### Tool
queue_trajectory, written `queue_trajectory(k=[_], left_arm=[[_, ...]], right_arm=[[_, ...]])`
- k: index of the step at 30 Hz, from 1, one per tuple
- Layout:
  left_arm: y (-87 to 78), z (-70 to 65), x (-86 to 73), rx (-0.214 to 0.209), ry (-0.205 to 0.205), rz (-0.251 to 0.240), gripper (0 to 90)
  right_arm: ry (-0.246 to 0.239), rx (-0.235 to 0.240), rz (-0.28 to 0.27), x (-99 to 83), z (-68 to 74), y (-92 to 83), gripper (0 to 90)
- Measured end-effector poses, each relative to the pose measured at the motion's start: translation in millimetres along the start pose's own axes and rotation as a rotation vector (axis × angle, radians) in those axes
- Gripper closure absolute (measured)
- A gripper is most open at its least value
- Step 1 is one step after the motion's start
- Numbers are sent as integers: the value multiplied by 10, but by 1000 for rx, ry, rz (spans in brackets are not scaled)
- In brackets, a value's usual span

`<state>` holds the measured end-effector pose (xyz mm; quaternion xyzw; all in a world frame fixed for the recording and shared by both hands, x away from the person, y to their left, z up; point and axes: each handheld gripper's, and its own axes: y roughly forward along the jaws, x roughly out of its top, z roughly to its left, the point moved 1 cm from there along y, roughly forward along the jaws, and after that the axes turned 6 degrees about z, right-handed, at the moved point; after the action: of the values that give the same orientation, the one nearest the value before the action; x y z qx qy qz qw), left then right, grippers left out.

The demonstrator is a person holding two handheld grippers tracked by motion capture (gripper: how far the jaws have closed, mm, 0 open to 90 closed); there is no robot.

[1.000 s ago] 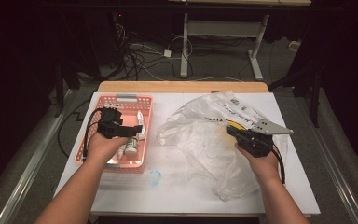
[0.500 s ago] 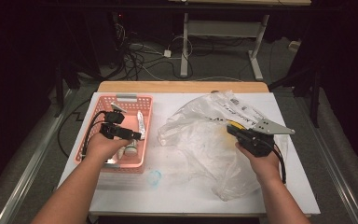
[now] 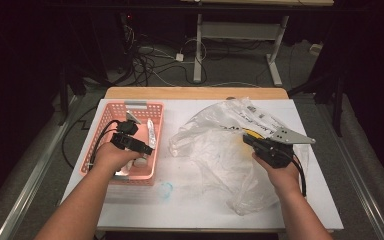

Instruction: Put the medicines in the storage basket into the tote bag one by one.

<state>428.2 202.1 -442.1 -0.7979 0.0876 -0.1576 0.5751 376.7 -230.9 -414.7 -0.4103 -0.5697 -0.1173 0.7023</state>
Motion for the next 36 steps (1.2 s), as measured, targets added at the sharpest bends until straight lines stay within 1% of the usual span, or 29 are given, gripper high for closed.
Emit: queue_trajectory(k=[3, 9, 11, 16, 19, 21, 24, 27, 28, 31, 32, 36], left_arm=[[13, 7, 1, -3, -4, 14, 335], [14, -5, 10, 6, 3, 10, 340], [-9, -1, 15, 10, 13, -9, 340], [-49, 19, 57, 26, 9, -42, 360], [-50, 48, 119, 30, 6, -75, 360], [-35, 59, 176, 23, 6, -90, 360], [12, 71, 268, 33, 7, -95, 358], [53, 99, 360, 25, -8, -109, 358], [65, 108, 391, 29, -11, -113, 358], [102, 138, 480, 40, -22, -117, 360], [114, 157, 506, 35, -31, -120, 360], [185, 213, 591, 50, -48, -107, 366]], right_arm=[[1, -1, 0, 5, 11, -4, 900], [3, -2, -2, 7, 12, -19, 900], [5, -1, 0, 8, 19, -16, 900], [1, -1, -2, 10, 24, -14, 900], [-3, 1, 3, 5, 22, -1, 900], [-5, 2, 3, 6, 23, 4, 900], [-4, -1, 3, 5, 17, -1, 900], [3, -1, 3, 1, 14, -10, 900], [3, -3, 3, 1, 14, -13, 900], [1, -4, 3, -1, 10, -14, 900], [1, -4, 4, -1, 9, -14, 900], [2, -2, 5, -5, 9, -12, 900]])
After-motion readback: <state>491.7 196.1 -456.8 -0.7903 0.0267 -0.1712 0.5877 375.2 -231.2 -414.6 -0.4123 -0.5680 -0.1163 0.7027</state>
